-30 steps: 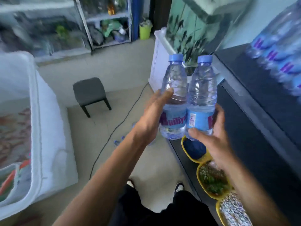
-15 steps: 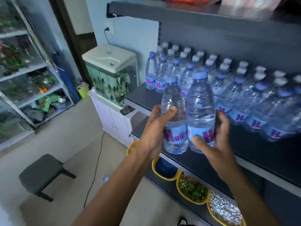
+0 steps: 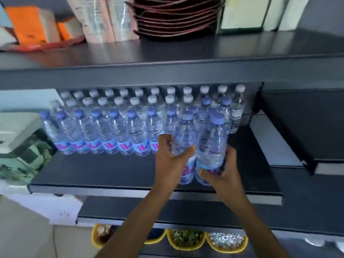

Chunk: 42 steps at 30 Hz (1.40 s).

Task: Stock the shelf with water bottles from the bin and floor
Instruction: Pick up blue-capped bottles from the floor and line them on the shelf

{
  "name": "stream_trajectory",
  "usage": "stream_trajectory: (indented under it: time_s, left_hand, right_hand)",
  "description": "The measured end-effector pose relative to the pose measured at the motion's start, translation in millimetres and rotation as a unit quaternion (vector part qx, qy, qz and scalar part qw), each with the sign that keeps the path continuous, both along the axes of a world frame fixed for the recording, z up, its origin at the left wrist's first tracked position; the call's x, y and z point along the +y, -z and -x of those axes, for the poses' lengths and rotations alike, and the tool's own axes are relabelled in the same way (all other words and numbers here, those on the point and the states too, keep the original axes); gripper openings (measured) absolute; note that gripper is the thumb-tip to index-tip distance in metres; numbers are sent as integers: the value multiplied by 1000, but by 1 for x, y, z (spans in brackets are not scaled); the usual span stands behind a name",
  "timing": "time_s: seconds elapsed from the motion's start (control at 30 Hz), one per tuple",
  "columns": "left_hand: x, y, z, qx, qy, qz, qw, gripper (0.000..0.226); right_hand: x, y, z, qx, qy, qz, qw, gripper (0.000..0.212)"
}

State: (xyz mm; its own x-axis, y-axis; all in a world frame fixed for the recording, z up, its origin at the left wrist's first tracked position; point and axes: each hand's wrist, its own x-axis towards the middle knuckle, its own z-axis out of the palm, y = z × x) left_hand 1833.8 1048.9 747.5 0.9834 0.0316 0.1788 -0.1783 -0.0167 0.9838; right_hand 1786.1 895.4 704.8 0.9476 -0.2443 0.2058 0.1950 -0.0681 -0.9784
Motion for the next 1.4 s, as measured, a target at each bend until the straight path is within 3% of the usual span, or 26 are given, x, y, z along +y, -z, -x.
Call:
stream_trajectory:
  time_s: [0.23,0.5,0.63,0.8,1.0,1.4]
  left_hand:
    - [-77,45,-10,-35,26,-24,999,53]
    - [-107,72,-13,-41,52,-57,996,62]
    - [-86,108,-16,-33,75,-177,981,75]
    - [-75,132,-16,-39,76,-289,953,61]
    - [-108,123,-28,-39,57,-281,957,51]
    - [-139,132,-49,-54,8,-267,962,43]
  right_hand:
    - [-62,27,-8,27,86,12,996,73]
    - [-90,61,-3,43,142,46,988,81]
    - [-98,68,-7,56,126,65,988,88]
    - [-112,67,-12,53,124,80,988,88]
    - [-129,69,-20,76,119,104,984,78]
    - [-155,75,-66,83,200,126,968,76]
